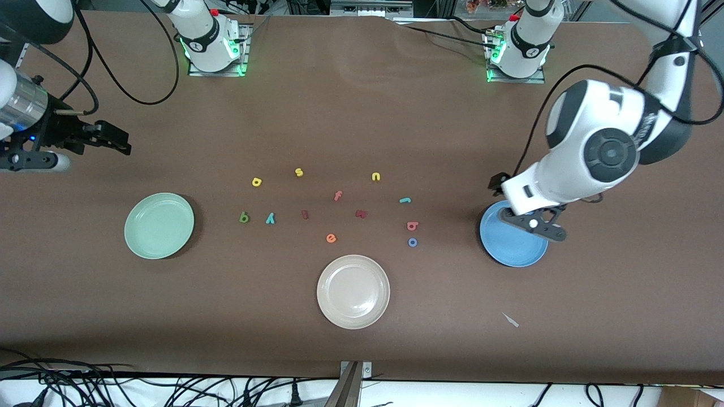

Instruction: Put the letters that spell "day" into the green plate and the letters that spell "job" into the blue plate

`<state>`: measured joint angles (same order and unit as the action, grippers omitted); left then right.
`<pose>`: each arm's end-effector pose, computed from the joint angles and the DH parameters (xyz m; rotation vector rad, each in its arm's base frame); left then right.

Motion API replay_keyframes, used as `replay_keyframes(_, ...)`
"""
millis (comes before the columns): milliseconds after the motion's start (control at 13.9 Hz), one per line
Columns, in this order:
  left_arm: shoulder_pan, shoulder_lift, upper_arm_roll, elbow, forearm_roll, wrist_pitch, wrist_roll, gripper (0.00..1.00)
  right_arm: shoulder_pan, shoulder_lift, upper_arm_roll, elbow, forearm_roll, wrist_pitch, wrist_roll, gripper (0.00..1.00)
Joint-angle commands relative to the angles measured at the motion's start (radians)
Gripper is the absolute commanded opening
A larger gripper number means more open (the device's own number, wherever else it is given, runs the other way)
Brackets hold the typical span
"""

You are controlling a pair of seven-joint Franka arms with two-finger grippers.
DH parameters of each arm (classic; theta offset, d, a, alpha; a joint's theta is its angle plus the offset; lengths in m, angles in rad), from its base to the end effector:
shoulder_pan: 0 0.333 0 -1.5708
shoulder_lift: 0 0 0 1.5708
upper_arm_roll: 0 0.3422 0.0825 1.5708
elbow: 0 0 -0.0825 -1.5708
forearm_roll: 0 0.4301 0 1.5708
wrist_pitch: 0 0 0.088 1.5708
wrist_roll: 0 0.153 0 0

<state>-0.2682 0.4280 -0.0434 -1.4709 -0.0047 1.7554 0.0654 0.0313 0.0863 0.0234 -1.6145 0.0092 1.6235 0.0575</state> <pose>0.6825 -0.2165 0.3858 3.0740 -0.5803 -0.2269 0.6238 0.0351 0.5335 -3.1324 0.0057 0.1219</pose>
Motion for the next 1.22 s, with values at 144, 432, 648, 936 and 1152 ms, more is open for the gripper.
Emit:
replay_keyframes(144, -0.104, 0.195, 0.008, 0.162, -0.003, 0.105, -0.179, 1.00, 0.007, 0.049, 0.006, 0.002, 0.021, 0.007, 0.001, 1.00)
replay_keyframes(432, -0.211, 0.313, 0.008, 0.169, 0.003, 0.217, -0.342, 1.00, 0.042, 0.082, 0.013, -0.005, 0.021, 0.003, 0.005, 1.00)
replay_keyframes(648, -0.240, 0.348, 0.008, 0.158, 0.011, 0.261, -0.398, 1.00, 0.080, 0.110, 0.013, -0.011, 0.023, 0.021, 0.051, 1.00)
replay_keyframes(936, -0.243, 0.388, 0.008, 0.096, 0.009, 0.452, -0.400, 0.91, 0.143, 0.113, 0.015, -0.086, 0.023, 0.123, 0.136, 1.00)
replay_keyframes(1152, -0.246, 0.417, 0.010, 0.096, 0.015, 0.490, -0.395, 0.90, 0.186, 0.113, 0.016, -0.183, 0.023, 0.263, 0.185, 1.00)
